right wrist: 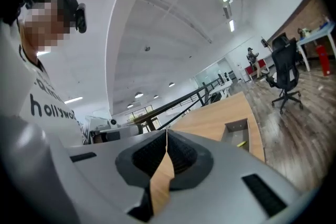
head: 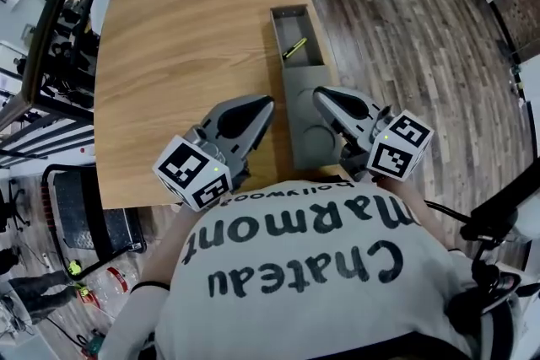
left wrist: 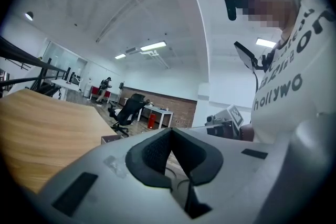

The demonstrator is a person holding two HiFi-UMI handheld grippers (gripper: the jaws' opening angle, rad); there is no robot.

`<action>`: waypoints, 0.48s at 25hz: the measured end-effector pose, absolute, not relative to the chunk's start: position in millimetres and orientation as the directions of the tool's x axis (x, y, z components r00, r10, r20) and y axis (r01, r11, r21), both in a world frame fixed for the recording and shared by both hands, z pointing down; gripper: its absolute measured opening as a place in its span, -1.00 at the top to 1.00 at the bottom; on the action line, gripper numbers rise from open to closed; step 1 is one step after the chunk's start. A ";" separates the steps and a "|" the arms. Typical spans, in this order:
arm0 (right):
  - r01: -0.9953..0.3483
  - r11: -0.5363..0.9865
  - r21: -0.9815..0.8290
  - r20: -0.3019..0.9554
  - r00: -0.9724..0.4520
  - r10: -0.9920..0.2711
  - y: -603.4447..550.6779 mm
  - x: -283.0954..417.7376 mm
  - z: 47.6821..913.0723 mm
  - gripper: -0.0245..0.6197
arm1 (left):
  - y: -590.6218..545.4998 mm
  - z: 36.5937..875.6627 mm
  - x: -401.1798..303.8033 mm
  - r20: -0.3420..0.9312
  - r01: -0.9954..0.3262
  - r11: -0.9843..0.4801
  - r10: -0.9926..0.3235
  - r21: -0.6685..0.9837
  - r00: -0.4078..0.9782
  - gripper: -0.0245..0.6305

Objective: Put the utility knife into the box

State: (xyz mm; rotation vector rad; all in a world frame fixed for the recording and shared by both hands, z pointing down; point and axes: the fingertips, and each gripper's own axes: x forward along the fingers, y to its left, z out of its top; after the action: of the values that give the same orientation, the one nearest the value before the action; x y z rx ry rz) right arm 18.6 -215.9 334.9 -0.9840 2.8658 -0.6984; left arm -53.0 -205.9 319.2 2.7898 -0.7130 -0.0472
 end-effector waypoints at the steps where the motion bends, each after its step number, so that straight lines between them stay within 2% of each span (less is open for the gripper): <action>1: -0.577 0.715 -0.394 0.124 -0.804 -0.581 -212.6 15.8 332.8 0.89 | -203.7 316.0 -50.2 0.032 -0.463 -0.850 -0.471 0.251 0.882 0.91; 6: -0.577 0.746 -0.332 0.162 -0.814 -0.558 -205.9 15.5 332.4 0.89 | -194.2 325.2 -30.3 0.038 -0.447 -0.853 -0.454 0.271 0.890 0.91; 12: -0.612 0.730 -0.303 0.253 -0.790 -0.558 -200.4 22.2 349.5 0.89 | -190.3 355.7 -17.6 0.006 -0.438 -0.776 -0.489 0.454 0.872 0.91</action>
State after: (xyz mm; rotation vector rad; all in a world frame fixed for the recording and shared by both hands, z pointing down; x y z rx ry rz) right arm 22.2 -200.4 349.5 -1.0397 3.0558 -0.6192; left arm -17.6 -190.3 355.7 2.5928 -0.6791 -0.1543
